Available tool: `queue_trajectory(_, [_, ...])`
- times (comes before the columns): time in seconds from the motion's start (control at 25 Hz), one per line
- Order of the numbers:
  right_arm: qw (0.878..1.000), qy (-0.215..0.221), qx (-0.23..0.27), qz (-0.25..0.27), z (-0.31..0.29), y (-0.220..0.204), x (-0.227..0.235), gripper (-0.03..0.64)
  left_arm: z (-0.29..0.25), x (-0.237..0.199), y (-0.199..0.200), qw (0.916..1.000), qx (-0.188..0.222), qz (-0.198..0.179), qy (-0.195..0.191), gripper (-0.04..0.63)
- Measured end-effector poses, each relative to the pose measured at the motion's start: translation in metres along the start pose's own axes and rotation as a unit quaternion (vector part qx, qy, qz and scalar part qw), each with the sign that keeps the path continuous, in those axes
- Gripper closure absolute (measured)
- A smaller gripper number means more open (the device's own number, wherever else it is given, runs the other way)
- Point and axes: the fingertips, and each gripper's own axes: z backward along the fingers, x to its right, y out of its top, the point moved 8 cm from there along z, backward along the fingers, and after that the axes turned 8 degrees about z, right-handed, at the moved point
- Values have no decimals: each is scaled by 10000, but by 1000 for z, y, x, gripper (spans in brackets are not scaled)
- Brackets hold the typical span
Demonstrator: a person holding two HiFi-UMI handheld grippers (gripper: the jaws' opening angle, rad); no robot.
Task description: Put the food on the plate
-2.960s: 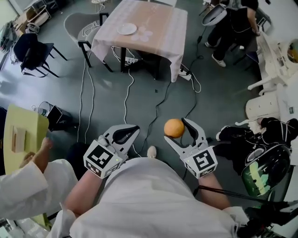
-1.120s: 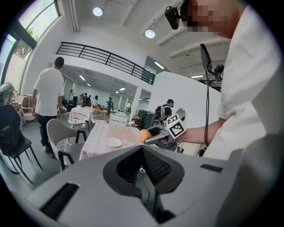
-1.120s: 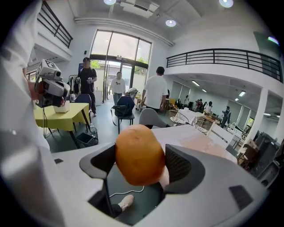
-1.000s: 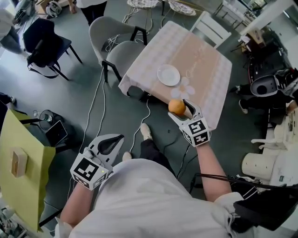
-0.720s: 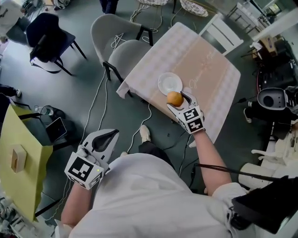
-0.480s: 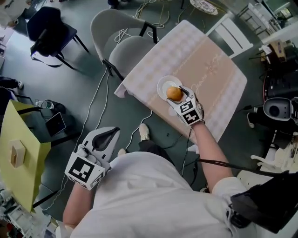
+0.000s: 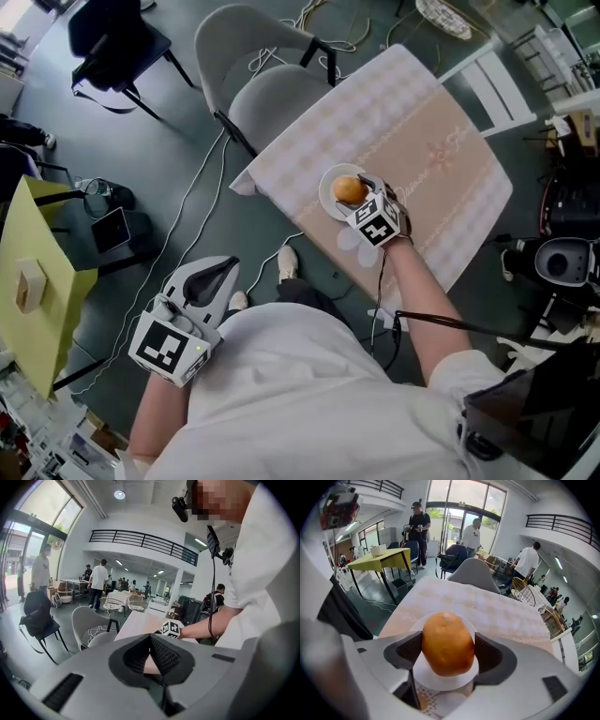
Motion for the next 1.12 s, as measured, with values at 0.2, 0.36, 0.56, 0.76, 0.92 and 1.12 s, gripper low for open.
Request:
queue_trajectory(0.2, [9998, 208, -22, -1, -8, -1, 5, 255, -7, 1, 2, 9999, -8, 33, 104, 586])
queue_trajectory(0.36, [9996, 291, -12, 70, -10, 3, 7, 255, -9, 1, 2, 9999, -1, 51, 164, 586])
queue_trajectory(0.56, [9993, 360, 49, 21, -12, 3, 8, 255, -8, 0, 2, 9997, 12, 53, 222, 586])
queue_trajectory(0.76, [9992, 411, 26, 15, -12, 0, 7, 255, -6, 0, 1, 9997, 27, 41, 244, 586])
queue_trajectory(0.92, [9994, 328, 77, -48, -10, 1, 7, 255, -4, -1, 1, 9997, 21, 34, 229, 586])
queue_trajectory(1.12, [9997, 191, 101, -129, -4, 0, 7, 255, 1, -1, -2, 9998, 35, 39, 171, 586])
